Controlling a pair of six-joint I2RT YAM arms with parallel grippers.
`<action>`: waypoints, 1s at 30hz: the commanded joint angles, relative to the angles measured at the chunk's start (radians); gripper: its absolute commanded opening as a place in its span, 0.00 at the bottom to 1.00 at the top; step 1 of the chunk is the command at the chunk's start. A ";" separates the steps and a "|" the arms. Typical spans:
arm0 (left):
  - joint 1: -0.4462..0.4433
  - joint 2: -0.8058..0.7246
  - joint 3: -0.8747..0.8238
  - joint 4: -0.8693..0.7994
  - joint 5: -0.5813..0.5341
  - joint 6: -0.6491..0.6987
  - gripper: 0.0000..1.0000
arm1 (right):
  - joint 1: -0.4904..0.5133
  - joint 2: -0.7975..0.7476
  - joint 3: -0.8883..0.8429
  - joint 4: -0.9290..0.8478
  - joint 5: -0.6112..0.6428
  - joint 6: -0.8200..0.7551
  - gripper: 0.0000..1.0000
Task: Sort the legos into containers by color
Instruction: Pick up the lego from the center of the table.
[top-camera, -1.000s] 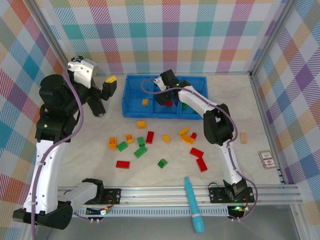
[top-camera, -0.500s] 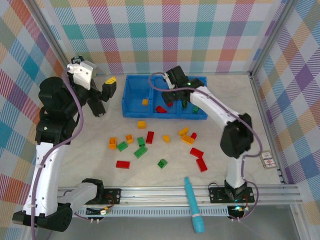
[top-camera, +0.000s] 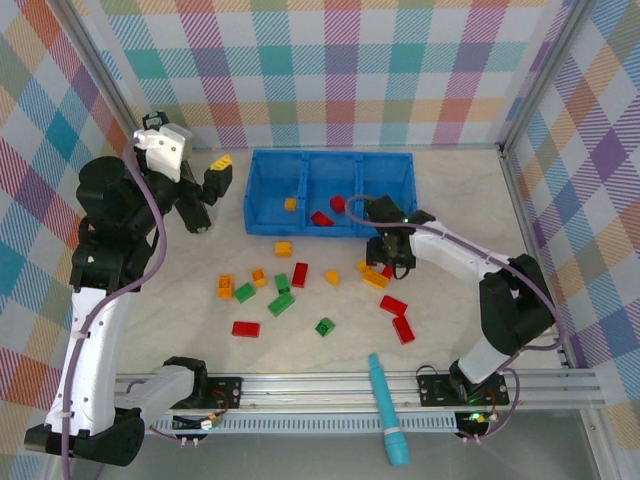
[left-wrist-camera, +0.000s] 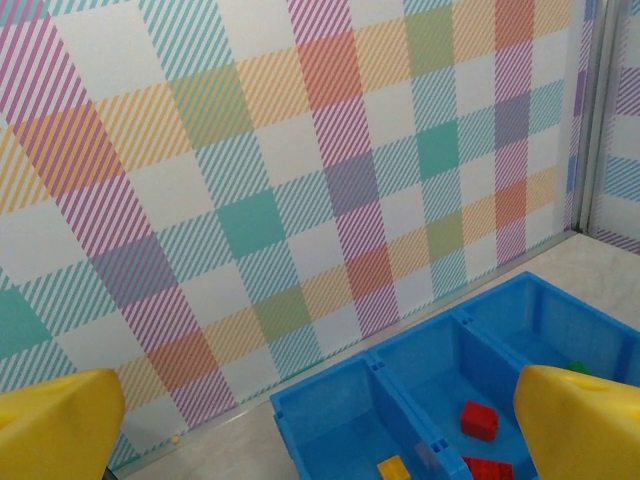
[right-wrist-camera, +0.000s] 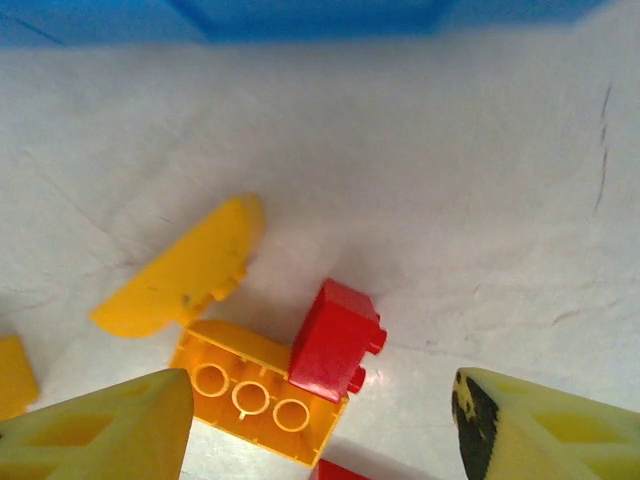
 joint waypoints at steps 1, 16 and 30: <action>0.013 -0.001 0.006 0.031 0.024 0.004 1.00 | -0.021 -0.032 -0.046 0.069 -0.049 0.103 0.68; 0.012 0.008 0.008 0.028 0.005 0.010 1.00 | -0.105 0.119 -0.083 0.213 -0.182 0.101 0.55; 0.013 0.022 0.010 0.024 -0.029 0.022 1.00 | -0.116 0.129 -0.056 0.110 -0.159 0.057 0.29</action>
